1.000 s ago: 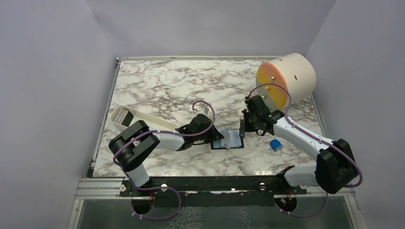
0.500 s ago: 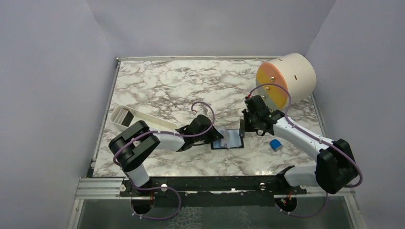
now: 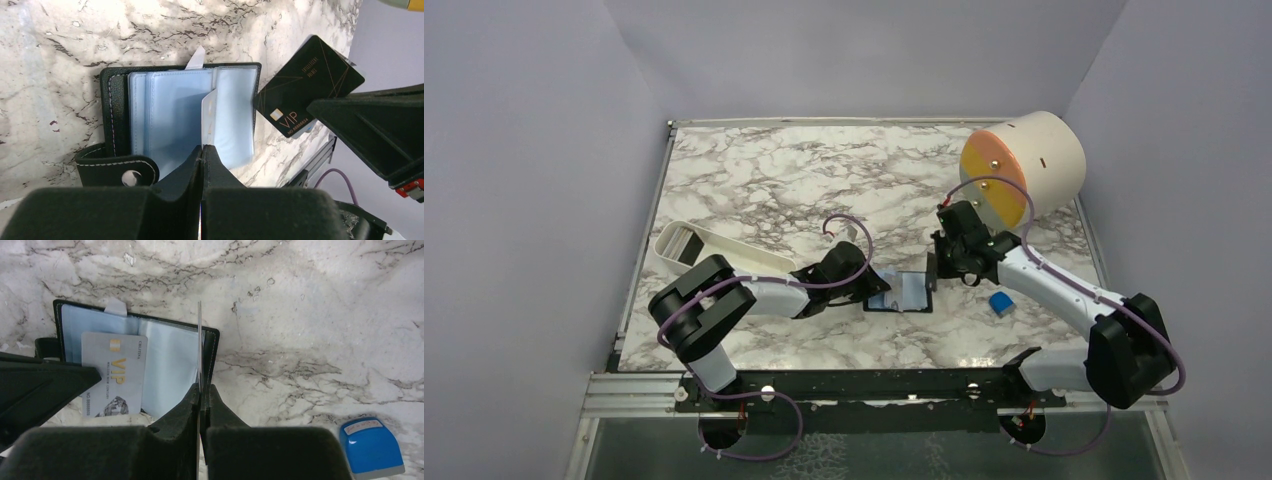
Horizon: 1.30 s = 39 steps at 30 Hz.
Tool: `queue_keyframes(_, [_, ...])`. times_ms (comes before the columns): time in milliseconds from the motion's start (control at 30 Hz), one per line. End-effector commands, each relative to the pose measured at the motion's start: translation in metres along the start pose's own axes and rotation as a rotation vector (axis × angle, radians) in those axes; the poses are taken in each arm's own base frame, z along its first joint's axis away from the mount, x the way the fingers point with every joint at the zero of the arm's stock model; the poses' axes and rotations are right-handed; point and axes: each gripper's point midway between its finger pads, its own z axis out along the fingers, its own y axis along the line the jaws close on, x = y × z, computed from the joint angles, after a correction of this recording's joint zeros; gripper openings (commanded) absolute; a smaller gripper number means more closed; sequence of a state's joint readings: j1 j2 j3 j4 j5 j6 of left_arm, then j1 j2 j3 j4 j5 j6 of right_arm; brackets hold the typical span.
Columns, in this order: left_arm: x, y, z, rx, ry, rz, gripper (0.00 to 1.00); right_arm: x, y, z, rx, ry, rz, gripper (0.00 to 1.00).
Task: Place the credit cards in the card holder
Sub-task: Insert the credit card into the card holder.
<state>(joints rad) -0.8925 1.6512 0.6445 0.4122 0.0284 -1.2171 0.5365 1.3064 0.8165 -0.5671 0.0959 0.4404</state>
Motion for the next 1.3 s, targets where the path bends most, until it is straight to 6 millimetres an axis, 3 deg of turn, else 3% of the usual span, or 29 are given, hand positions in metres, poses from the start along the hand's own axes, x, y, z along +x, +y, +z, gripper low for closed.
queue_keyframes(0, [0.000,0.012,-0.004,-0.050,-0.015,0.020,0.00,-0.004,-0.005,-0.017,0.026,-0.003,0.004,0.01])
queue_keyframes(100, [-0.001,0.008,-0.004,-0.041,-0.015,0.022,0.00,-0.007,-0.009,-0.016,0.050,-0.019,0.006,0.01])
queue_keyframes(533, [0.001,-0.005,-0.007,0.011,0.005,0.030,0.00,0.014,-0.009,-0.002,0.039,0.043,0.004,0.01])
queue_keyframes(800, [-0.009,-0.027,-0.017,0.084,-0.034,0.040,0.00,-0.012,-0.002,-0.027,0.016,-0.029,0.013,0.01])
queue_keyframes(1100, [-0.009,-0.009,-0.018,0.041,-0.052,0.059,0.00,-0.026,0.021,-0.044,-0.128,-0.121,0.037,0.01])
queue_keyframes(1267, [-0.011,-0.006,-0.016,0.032,-0.055,0.064,0.00,-0.029,0.036,-0.044,-0.210,-0.132,0.051,0.01])
